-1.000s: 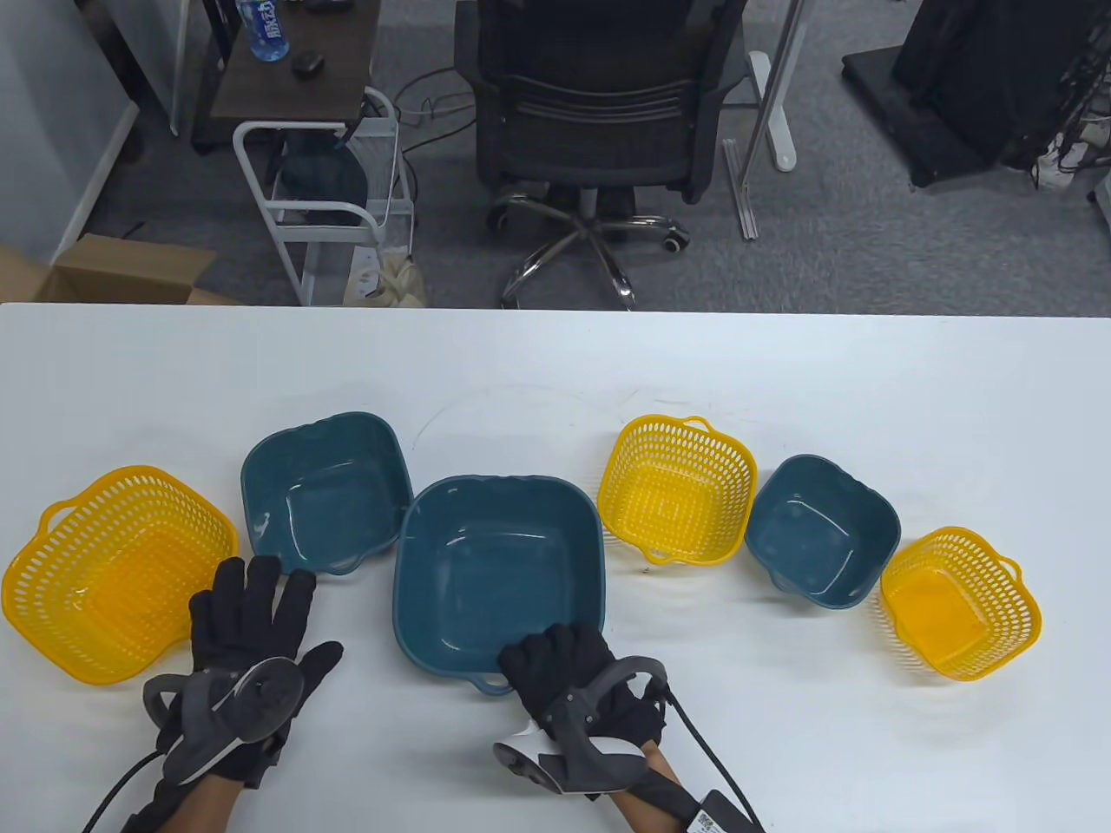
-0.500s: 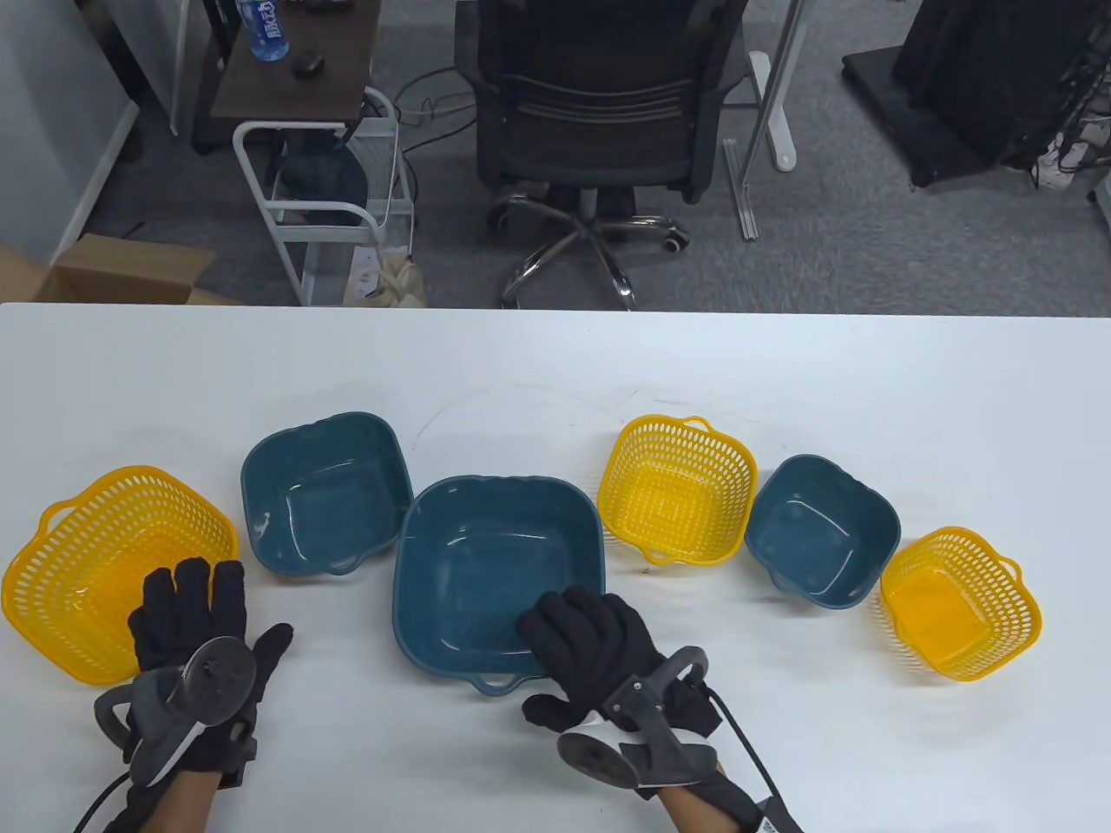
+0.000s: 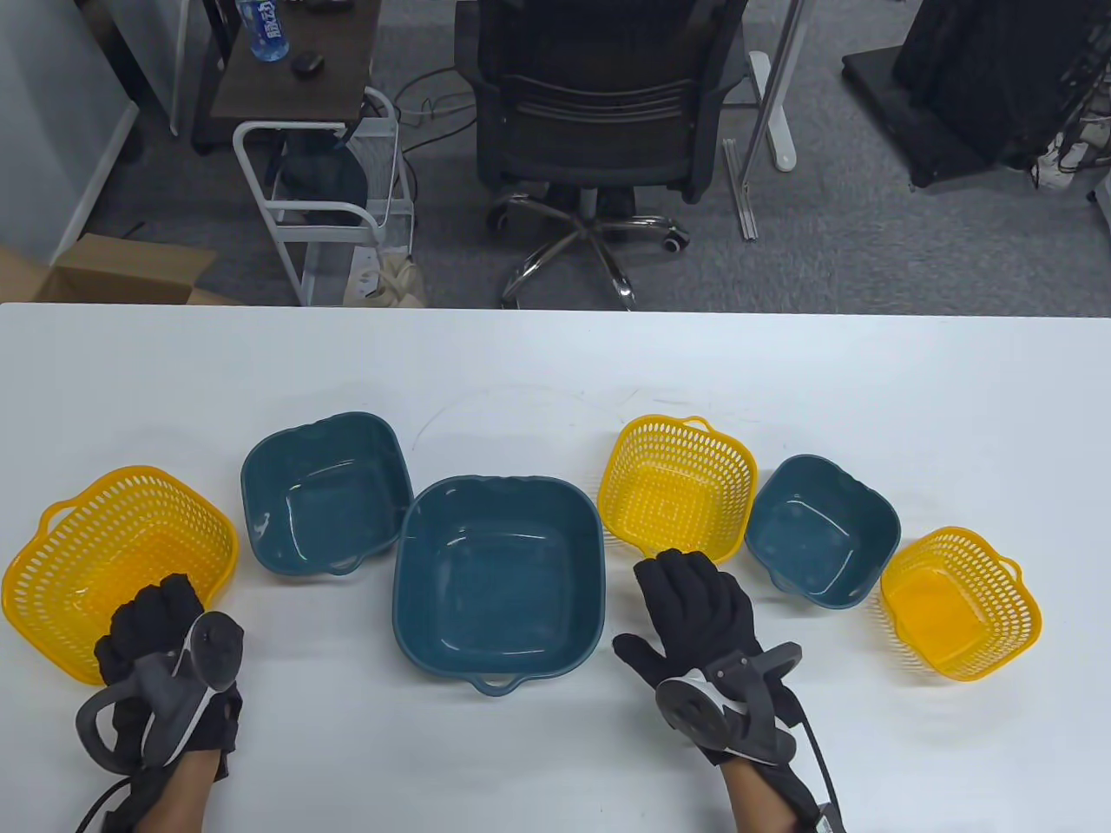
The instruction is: Nest basins with drain baskets
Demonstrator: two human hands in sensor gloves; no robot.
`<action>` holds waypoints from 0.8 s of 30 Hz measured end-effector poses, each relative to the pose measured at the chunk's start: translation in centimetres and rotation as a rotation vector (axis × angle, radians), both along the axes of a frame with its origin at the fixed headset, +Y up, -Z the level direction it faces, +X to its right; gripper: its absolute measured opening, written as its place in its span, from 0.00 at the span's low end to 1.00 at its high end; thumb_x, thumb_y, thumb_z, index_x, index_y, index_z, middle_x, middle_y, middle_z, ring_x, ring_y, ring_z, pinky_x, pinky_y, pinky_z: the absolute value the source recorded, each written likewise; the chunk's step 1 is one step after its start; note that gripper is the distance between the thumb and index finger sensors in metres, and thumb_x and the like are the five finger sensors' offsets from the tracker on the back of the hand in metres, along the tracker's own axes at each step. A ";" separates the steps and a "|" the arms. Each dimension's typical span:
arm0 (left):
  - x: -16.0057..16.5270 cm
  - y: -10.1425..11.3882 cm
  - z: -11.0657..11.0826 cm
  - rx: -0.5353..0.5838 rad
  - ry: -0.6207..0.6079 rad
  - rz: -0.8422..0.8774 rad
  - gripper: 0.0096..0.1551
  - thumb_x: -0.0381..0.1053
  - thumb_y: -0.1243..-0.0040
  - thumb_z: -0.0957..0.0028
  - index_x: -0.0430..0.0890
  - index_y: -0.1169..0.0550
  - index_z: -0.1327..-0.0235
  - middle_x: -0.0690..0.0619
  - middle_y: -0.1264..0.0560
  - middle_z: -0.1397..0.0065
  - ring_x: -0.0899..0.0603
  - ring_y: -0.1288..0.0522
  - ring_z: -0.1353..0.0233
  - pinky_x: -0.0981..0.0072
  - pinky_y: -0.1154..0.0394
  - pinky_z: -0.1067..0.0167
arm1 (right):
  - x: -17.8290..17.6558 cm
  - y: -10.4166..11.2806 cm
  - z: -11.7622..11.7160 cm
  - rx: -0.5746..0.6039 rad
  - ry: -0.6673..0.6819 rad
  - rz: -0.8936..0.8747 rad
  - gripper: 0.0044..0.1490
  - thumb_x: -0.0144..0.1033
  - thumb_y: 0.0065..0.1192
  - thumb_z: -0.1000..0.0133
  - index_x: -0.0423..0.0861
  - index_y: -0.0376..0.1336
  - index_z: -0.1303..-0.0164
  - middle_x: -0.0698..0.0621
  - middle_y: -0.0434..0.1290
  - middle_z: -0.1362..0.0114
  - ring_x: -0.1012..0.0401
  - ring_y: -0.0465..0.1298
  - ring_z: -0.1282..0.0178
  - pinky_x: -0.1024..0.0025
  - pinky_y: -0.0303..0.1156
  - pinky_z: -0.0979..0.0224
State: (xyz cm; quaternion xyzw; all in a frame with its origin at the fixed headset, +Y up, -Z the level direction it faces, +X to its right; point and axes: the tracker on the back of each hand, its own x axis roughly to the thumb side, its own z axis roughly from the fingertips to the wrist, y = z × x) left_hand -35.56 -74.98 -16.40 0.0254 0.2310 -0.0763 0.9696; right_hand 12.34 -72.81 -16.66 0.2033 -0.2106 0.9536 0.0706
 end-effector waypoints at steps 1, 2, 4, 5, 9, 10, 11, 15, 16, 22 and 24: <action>0.1 -0.1 0.0 -0.004 0.004 -0.011 0.52 0.64 0.30 0.55 0.46 0.37 0.20 0.44 0.34 0.18 0.32 0.32 0.22 0.35 0.36 0.28 | 0.0 0.0 0.1 0.003 0.003 -0.004 0.55 0.59 0.66 0.52 0.40 0.53 0.22 0.35 0.60 0.21 0.35 0.64 0.25 0.34 0.64 0.27; 0.1 -0.1 -0.1 -0.003 0.005 -0.026 0.51 0.63 0.29 0.55 0.46 0.36 0.21 0.45 0.33 0.19 0.32 0.31 0.23 0.36 0.35 0.29 | 0.1 0.1 0.2 0.009 0.007 -0.008 0.55 0.59 0.66 0.52 0.40 0.53 0.22 0.35 0.61 0.21 0.35 0.64 0.25 0.34 0.64 0.27; 0.3 -0.1 -0.1 0.013 0.002 -0.046 0.48 0.61 0.29 0.54 0.47 0.34 0.23 0.46 0.30 0.21 0.34 0.28 0.26 0.38 0.32 0.30 | 0.1 0.2 0.4 0.013 0.010 -0.006 0.54 0.58 0.66 0.52 0.40 0.54 0.22 0.35 0.61 0.21 0.35 0.64 0.25 0.34 0.64 0.27; 0.4 -0.1 -0.1 0.018 0.002 -0.053 0.46 0.60 0.28 0.54 0.47 0.33 0.24 0.47 0.29 0.22 0.35 0.27 0.28 0.39 0.30 0.31 | 0.1 0.2 0.5 0.014 0.011 -0.004 0.54 0.58 0.66 0.52 0.40 0.54 0.22 0.35 0.61 0.21 0.35 0.64 0.25 0.34 0.64 0.28; 0.7 -0.1 0.0 0.029 -0.007 -0.073 0.39 0.35 0.20 0.52 0.49 0.28 0.28 0.50 0.24 0.29 0.38 0.21 0.34 0.44 0.26 0.36 | 0.1 0.2 0.7 0.013 0.014 0.003 0.54 0.57 0.66 0.51 0.39 0.54 0.22 0.34 0.61 0.21 0.35 0.64 0.25 0.34 0.64 0.28; 0.7 -0.1 0.0 0.036 -0.008 -0.076 0.37 0.33 0.21 0.51 0.50 0.28 0.30 0.51 0.23 0.30 0.39 0.20 0.36 0.45 0.25 0.38 | 0.1 0.2 0.7 0.011 0.015 0.003 0.53 0.57 0.66 0.51 0.39 0.54 0.22 0.34 0.61 0.21 0.35 0.64 0.25 0.34 0.64 0.28; 0.7 0.0 0.1 0.050 -0.009 -0.081 0.35 0.31 0.22 0.50 0.50 0.27 0.31 0.52 0.22 0.32 0.40 0.19 0.39 0.47 0.23 0.39 | 0.1 0.3 0.7 0.011 0.016 0.004 0.53 0.57 0.66 0.51 0.40 0.54 0.22 0.34 0.61 0.21 0.35 0.64 0.25 0.34 0.64 0.28; 0.9 0.2 0.2 0.068 -0.022 -0.081 0.32 0.27 0.25 0.47 0.51 0.25 0.34 0.54 0.20 0.36 0.43 0.18 0.44 0.49 0.22 0.43 | -0.1 0.2 0.7 0.005 0.018 0.012 0.52 0.57 0.66 0.51 0.40 0.55 0.22 0.34 0.61 0.21 0.34 0.64 0.25 0.34 0.64 0.28; 1.0 0.3 0.3 0.072 -0.023 -0.090 0.32 0.27 0.25 0.47 0.52 0.25 0.34 0.54 0.20 0.37 0.43 0.18 0.45 0.49 0.22 0.44 | -0.1 0.2 0.7 0.002 0.019 0.013 0.52 0.56 0.66 0.51 0.40 0.55 0.22 0.34 0.61 0.21 0.34 0.64 0.25 0.33 0.64 0.28; 1.1 1.4 0.7 0.113 0.000 -0.109 0.31 0.27 0.25 0.48 0.52 0.24 0.35 0.54 0.20 0.37 0.43 0.18 0.45 0.49 0.22 0.44 | -0.2 0.3 0.7 0.003 0.019 0.019 0.51 0.56 0.66 0.50 0.40 0.55 0.22 0.34 0.61 0.21 0.34 0.64 0.25 0.33 0.64 0.28; 1.2 2.4 1.2 0.152 0.008 -0.108 0.31 0.27 0.25 0.47 0.52 0.24 0.35 0.54 0.20 0.37 0.43 0.18 0.45 0.49 0.22 0.44 | -0.1 0.3 0.7 0.005 0.016 0.016 0.51 0.56 0.66 0.50 0.40 0.55 0.22 0.34 0.61 0.21 0.34 0.64 0.25 0.33 0.64 0.28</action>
